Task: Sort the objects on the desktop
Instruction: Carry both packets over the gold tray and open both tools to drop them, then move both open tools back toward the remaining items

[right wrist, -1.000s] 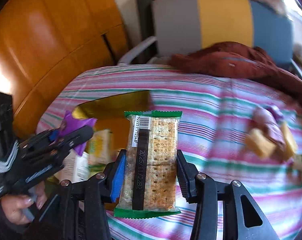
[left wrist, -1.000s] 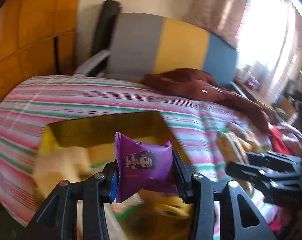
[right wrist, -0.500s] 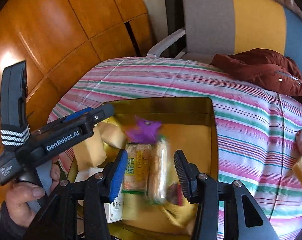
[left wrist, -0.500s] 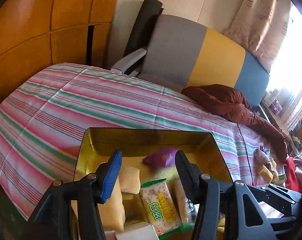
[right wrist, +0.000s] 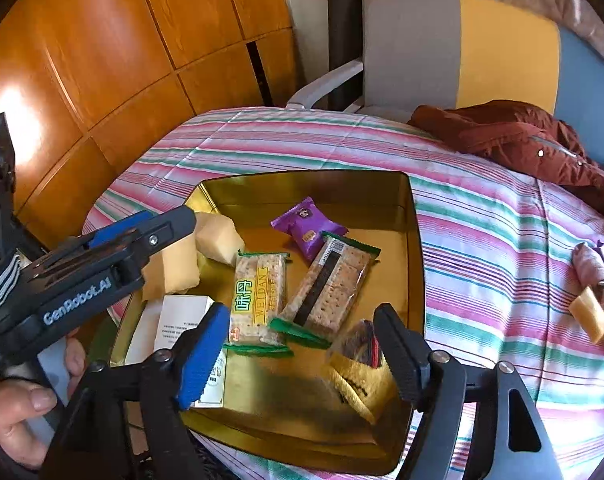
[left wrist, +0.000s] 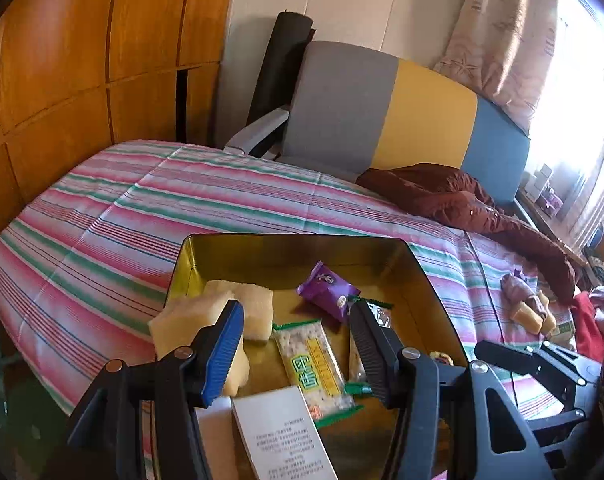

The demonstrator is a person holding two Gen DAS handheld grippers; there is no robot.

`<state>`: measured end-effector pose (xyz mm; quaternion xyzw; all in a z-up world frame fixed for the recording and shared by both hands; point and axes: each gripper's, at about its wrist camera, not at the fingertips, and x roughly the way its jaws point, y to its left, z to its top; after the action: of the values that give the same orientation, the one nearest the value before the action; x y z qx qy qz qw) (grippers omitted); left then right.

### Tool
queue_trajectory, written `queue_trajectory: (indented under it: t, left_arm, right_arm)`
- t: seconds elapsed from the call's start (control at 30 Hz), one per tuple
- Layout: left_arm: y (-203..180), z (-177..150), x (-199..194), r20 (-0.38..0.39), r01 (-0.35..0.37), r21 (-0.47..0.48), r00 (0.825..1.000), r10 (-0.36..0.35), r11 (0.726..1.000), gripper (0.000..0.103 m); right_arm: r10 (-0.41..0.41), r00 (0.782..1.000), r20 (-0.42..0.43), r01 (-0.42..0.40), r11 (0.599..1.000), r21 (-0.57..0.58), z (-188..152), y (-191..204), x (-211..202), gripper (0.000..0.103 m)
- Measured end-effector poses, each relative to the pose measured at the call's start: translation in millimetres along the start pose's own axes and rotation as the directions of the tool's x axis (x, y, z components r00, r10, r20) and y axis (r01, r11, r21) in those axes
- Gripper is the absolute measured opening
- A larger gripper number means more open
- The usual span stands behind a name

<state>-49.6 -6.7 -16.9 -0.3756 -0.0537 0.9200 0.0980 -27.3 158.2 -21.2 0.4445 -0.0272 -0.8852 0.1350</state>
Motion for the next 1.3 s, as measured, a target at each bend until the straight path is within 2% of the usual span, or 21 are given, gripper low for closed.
queue_trajectory:
  t: [0.2,0.7,0.93,1.3]
  left_arm:
    - [-9,-11,-17,0.023,-0.027,0.038,0.999,0.026,0.999,0.056]
    - [-29,-27,-32,0.039,-0.064,0.111,0.997,0.06,0.992,0.056]
    - [-45,-31,-32,0.038,-0.07,0.166,0.997,0.065,0.984,0.056]
    - [-78,-32,-33,0.04,-0.036,0.255,0.999,0.027,0.966,0.056]
  right_arm:
    - [-0.04,0.999,0.033,0.041,0.999,-0.029,-9,6,-9,0.086]
    - [-0.097,0.993,0.069,0.095,0.995,0.022,-23,-16,-27,0.09]
    - [-0.141,0.988,0.064,0.137,0.989,0.062,-28,-40,-33,0.09]
    - [-0.229,0.972,0.055,0.22,0.965,0.145,-38,-94,-51,0.092]
